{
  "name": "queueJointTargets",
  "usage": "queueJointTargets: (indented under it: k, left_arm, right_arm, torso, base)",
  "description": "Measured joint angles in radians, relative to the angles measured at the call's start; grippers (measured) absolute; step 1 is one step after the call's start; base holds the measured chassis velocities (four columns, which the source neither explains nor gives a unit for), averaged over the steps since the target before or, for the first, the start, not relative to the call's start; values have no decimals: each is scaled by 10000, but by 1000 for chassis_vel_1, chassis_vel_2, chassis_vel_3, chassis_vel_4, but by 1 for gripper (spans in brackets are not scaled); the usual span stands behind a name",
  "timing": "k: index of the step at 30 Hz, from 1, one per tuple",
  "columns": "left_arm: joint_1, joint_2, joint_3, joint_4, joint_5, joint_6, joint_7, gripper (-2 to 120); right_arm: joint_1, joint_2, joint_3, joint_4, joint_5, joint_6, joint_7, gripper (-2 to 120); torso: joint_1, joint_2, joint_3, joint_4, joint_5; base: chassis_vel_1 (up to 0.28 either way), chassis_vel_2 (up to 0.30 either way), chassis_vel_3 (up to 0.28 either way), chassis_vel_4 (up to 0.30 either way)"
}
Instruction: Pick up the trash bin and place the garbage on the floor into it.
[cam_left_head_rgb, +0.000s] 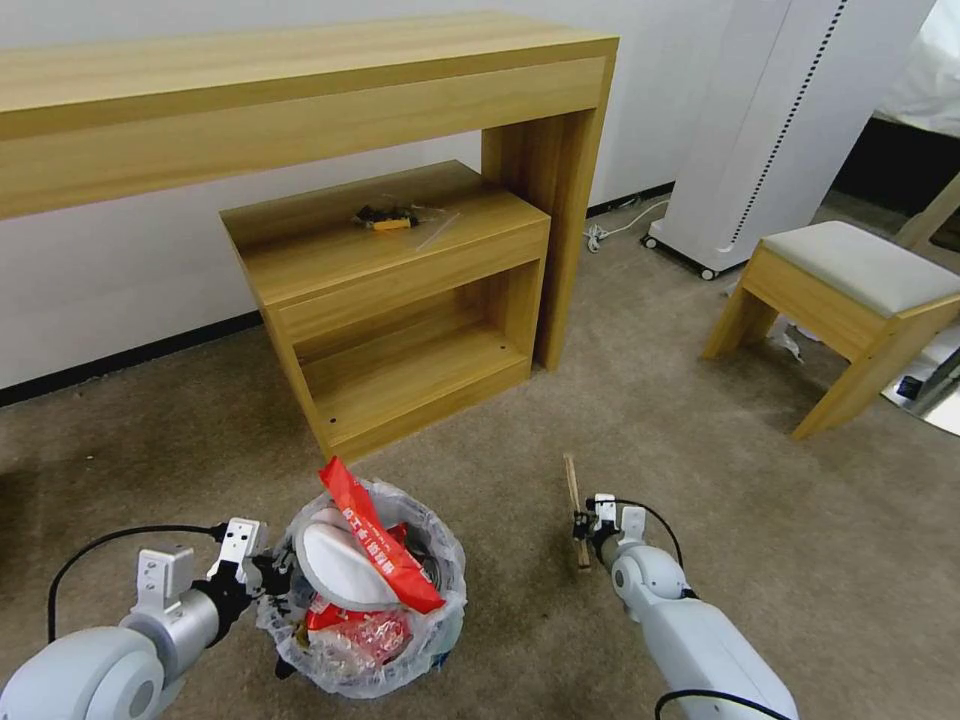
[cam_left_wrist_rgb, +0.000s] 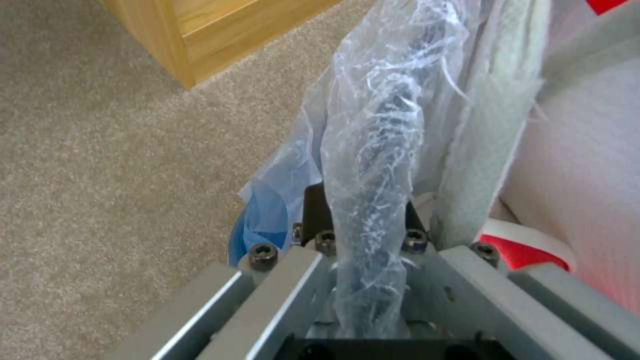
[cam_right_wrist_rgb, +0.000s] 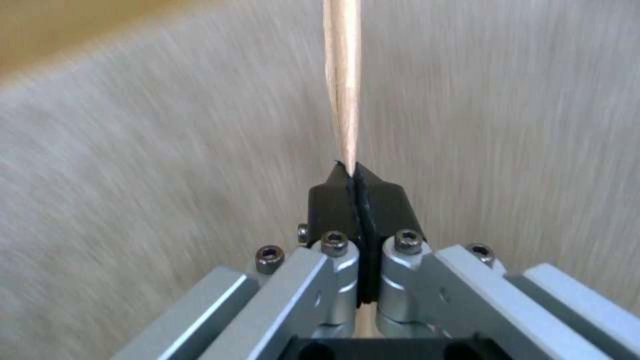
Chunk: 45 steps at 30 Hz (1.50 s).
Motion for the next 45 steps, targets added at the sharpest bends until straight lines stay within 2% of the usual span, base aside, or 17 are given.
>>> queueJointTargets:
  k: [2,5,6,9,10,12,13,16,17,20,21,24,25,28,32,45]
  left_arm:
    - [1,-20,-1,-7,-2,0,-10,0]
    - [17,-77,11,-14,-10,0,-139,0]
    - [17,-77,11,-14,-10,0,-139,0]
    - [-40,-90,43,31,-93,0,-315,0]
    - [-40,-90,43,31,-93,0,-315,0]
    - [-102,-93,102,102,-168,0,-510,0]
    - [-102,-93,102,102,-168,0,-510,0]
    - [-143,-105,149,169,-192,0,-670,0]
    - [-143,-105,149,169,-192,0,-670,0]
    - [-176,-99,161,226,-206,0,-814,0]
    - [-176,-99,161,226,-206,0,-814,0]
    - [-201,-80,162,273,-274,0,-905,0]
    - [-201,-80,162,273,-274,0,-905,0]
    - [-205,-86,162,285,-294,0,-926,0]
    - [-205,-100,162,272,-310,0,-926,0]
    - [-278,-99,200,243,-313,0,-904,0]
  right_arm:
    - [-49,-164,-1,413,-207,154,-98,0]
    - [-11,-1149,-158,2150,-764,694,-821,0]
    - [-11,-1149,-158,2150,-764,694,-821,0]
    - [332,-2068,-571,4294,-674,817,-1954,0]
    - [332,-2068,-571,4294,-674,817,-1954,0]
    - [572,-2477,-996,5442,-473,816,-2548,0]
    - [572,-2477,-996,5442,-473,816,-2548,0]
    - [1011,-2731,-1680,6720,-70,510,-2872,0]
    - [1011,-2731,-1680,6720,-70,510,-2872,0]
    - [1442,-2710,-2657,7653,263,95,-2782,0]
    - [1442,-2710,-2657,7653,263,95,-2782,0]
    - [1730,-2500,-3824,8073,480,-131,-2488,0]
    - [1730,-2500,-3824,8073,480,-131,-2488,0]
    - [1784,-2293,-4687,7953,409,-247,-2319,0]
    - [1667,-2204,-5174,7433,98,-205,-2282,0]
    - [1541,-2101,-5752,6575,-30,-234,-2166,0]
  torso:
    - [0,0,0,1,0]
    - [1,0,0,-2,-1]
    - [1,0,0,-2,-1]
    - [0,0,-1,1,-1]
    - [0,0,-1,1,-1]
    - [0,0,-1,1,-2]
    - [0,0,-1,1,-2]
    - [0,0,0,0,-2]
    - [0,0,0,0,-2]
    - [0,0,-1,1,-3]
    - [0,0,-1,1,-3]
    - [0,0,0,1,-3]
    - [0,0,0,1,-3]
    - [0,0,0,2,-2]
    - [0,0,1,0,-1]
    - [0,0,0,0,-1]
  base:
    - [0,0,0,0]
    - [0,0,0,0]
    - [0,0,0,0]
    - [0,0,0,0]
    - [0,0,0,0]
    - [0,0,0,0]
    - [0,0,0,0]
    - [0,0,0,0]
    - [0,0,0,0]
    - [0,0,0,0]
    - [0,0,0,0]
    - [0,0,0,0]
    - [0,0,0,0]
    - [0,0,0,0]
    - [0,0,0,0]
    - [0,0,0,0]
